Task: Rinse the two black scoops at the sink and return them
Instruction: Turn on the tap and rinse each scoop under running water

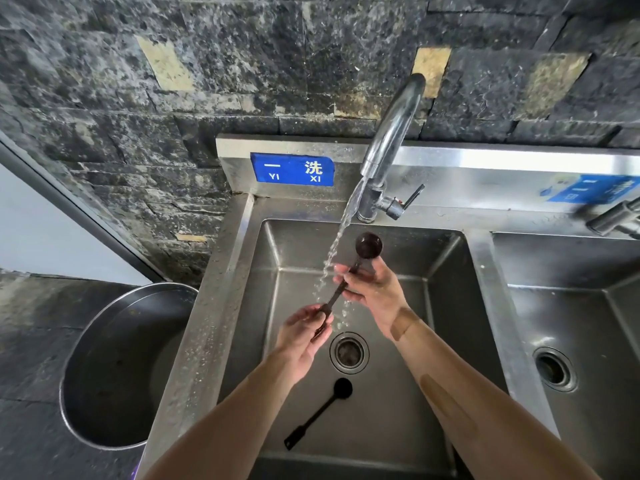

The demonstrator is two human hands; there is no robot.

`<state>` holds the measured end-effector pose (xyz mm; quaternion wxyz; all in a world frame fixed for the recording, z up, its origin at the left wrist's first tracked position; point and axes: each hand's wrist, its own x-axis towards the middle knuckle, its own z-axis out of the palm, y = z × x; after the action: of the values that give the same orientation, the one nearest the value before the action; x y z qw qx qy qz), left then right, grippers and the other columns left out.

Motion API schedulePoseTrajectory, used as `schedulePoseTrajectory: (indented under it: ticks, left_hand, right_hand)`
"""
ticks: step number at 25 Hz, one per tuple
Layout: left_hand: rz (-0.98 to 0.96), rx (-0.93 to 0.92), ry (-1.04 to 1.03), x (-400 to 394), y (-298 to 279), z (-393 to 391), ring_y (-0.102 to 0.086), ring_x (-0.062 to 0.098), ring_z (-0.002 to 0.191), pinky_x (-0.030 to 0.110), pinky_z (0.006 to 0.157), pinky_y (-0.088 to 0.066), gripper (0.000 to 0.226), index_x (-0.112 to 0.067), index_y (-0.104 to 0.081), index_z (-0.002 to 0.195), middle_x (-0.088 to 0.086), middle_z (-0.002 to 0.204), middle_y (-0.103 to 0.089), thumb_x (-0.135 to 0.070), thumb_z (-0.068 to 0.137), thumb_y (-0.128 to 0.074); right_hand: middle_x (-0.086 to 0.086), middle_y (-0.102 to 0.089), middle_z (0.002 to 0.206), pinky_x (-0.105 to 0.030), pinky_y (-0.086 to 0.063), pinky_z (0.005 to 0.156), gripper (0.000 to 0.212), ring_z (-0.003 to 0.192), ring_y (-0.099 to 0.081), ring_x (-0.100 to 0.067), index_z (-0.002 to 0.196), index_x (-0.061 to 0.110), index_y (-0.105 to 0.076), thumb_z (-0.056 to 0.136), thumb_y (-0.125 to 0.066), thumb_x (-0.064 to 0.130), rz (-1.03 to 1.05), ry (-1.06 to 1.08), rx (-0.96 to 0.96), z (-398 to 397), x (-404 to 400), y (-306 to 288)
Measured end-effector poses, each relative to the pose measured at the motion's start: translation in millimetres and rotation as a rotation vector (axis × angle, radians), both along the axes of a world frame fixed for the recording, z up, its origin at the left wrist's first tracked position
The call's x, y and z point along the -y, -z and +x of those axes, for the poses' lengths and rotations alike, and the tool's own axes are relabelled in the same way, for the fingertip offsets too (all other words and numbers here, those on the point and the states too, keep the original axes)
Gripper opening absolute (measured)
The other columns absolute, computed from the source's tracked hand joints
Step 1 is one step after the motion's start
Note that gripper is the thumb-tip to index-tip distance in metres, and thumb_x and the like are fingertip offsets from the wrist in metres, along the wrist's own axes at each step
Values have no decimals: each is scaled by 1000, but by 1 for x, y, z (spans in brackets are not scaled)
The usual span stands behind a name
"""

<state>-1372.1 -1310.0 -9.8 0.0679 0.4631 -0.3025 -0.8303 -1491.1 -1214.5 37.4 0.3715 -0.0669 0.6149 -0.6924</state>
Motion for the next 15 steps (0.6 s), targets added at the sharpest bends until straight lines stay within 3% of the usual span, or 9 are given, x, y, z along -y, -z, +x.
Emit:
schedulePoseTrajectory:
  ticks: [4, 7, 9, 11, 13, 15]
  left_hand:
    - [-91, 146, 226, -24, 35, -6, -63, 22, 97, 34, 87, -52, 16, -4, -65, 107, 14, 102, -68, -2, 94, -55]
    - [-357, 373, 511, -38, 77, -3, -63, 19, 98, 27, 72, -48, 19, -14, -71, 105, 9, 112, -70, -11, 91, -59]
    - [-555, 500, 666, -38, 109, 4, -64, 25, 104, 32, 82, -49, 21, -12, -73, 104, 10, 117, -70, -13, 89, -60]
    - [-636, 629, 810, -37, 141, 17, -62, 27, 111, 32, 95, -48, 20, -11, -73, 101, 10, 120, -69, -15, 87, -60]
    - [-701, 718, 988, -34, 171, 31, -64, 29, 109, 34, 95, -51, 23, -7, -72, 103, 13, 118, -70, -16, 88, -56]
    - [-780, 764, 1137, -34, 196, 42, -64, 31, 108, 38, 94, -52, 26, -10, -70, 106, 14, 116, -70, -19, 89, -53]
  right_hand:
    - [-12, -75, 105, -29, -61, 70, 38, 84, -75, -20, 124, 17, -59, 89, -66, 4, 223, 90, 85, 1, -26, 42]
    - [-19, -75, 98, -33, -61, 64, 34, 85, -75, -31, 117, 12, -60, 87, -65, -2, 454, 181, 249, -4, -58, 87]
    - [-19, -73, 86, -36, -60, 62, 27, 70, -71, -31, 112, 2, -64, 86, -62, -5, 635, 155, 300, -3, -80, 118]
    - [-15, -68, 78, -33, -59, 52, 27, 57, -65, -23, 112, 1, -67, 86, -62, -3, 825, 72, 297, 1, -104, 150]
    - [-14, -70, 92, -31, -58, 48, 33, 62, -66, -22, 118, 7, -67, 86, -65, 2, 963, -31, 268, 7, -124, 179]
    - [-14, -71, 106, -33, -61, 58, 40, 79, -71, -26, 125, 15, -63, 86, -69, 9, 1035, -116, 240, 13, -138, 206]
